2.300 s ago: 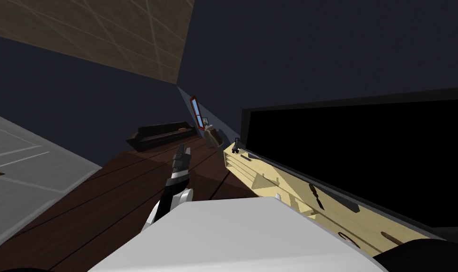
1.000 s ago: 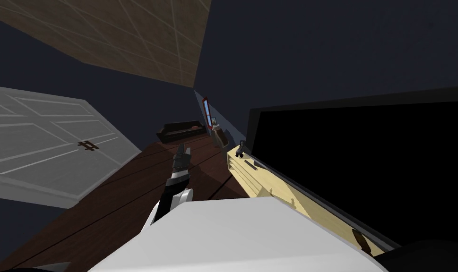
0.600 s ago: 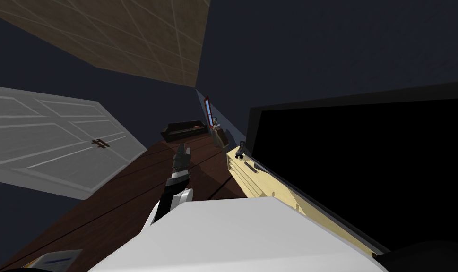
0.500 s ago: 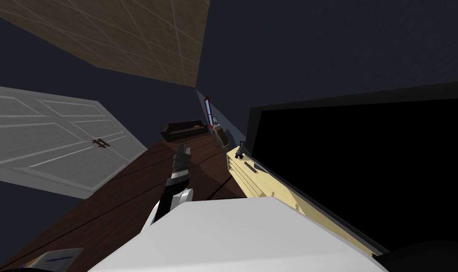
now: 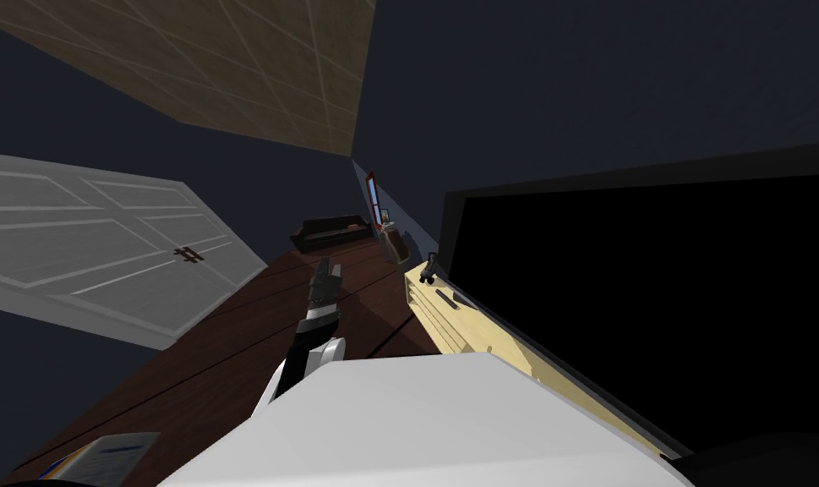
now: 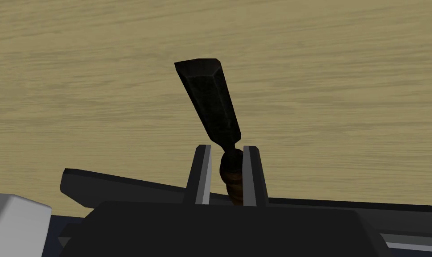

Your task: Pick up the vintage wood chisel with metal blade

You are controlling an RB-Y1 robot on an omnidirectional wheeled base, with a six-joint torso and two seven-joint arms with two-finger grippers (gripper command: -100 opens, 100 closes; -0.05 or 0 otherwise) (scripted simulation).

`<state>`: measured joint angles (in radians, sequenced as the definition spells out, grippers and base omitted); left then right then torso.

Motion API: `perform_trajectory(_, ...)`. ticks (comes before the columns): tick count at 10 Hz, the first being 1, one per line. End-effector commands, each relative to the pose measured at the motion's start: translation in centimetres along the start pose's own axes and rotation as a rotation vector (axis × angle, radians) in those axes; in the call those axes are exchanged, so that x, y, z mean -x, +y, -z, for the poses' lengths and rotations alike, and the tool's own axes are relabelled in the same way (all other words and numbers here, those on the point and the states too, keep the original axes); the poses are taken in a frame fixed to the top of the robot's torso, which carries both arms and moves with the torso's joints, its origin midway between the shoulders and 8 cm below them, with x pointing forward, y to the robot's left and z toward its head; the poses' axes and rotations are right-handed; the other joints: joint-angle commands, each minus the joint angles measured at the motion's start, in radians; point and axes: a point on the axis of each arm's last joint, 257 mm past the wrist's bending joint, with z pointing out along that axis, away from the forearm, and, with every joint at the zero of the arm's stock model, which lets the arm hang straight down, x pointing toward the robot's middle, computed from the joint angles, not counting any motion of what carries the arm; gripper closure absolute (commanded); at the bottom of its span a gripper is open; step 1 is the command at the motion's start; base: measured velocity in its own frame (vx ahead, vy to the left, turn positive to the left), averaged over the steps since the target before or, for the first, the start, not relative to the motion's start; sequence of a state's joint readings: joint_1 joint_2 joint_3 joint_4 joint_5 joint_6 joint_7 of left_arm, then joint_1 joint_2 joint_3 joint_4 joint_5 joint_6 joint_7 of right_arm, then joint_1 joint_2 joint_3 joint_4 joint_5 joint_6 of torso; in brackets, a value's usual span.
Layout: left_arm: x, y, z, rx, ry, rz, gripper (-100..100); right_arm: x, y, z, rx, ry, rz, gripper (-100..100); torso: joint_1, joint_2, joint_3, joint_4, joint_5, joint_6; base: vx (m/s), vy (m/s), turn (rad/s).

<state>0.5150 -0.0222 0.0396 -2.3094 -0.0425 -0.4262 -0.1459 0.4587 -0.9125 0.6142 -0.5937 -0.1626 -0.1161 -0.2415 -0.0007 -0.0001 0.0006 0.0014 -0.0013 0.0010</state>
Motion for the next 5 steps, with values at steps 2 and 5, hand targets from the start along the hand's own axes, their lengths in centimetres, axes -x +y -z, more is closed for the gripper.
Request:
perform_trajectory(2,0.00,0.00,0.00,0.000,0.000,0.000,0,0.01,0.03,0.00,0.001,0.000,0.001,100,-0.002,0.000,0.000,0.000,-0.001,0.000,0.000,0.000,0.000)
perform_trajectory(5,0.00,0.00,0.00,0.000,0.000,0.000,0,0.76,-0.35,0.46,0.003,0.001,0.000,100,-0.003,0.000,0.000,0.000,-0.001,0.001,0.010,0.008,-0.028)
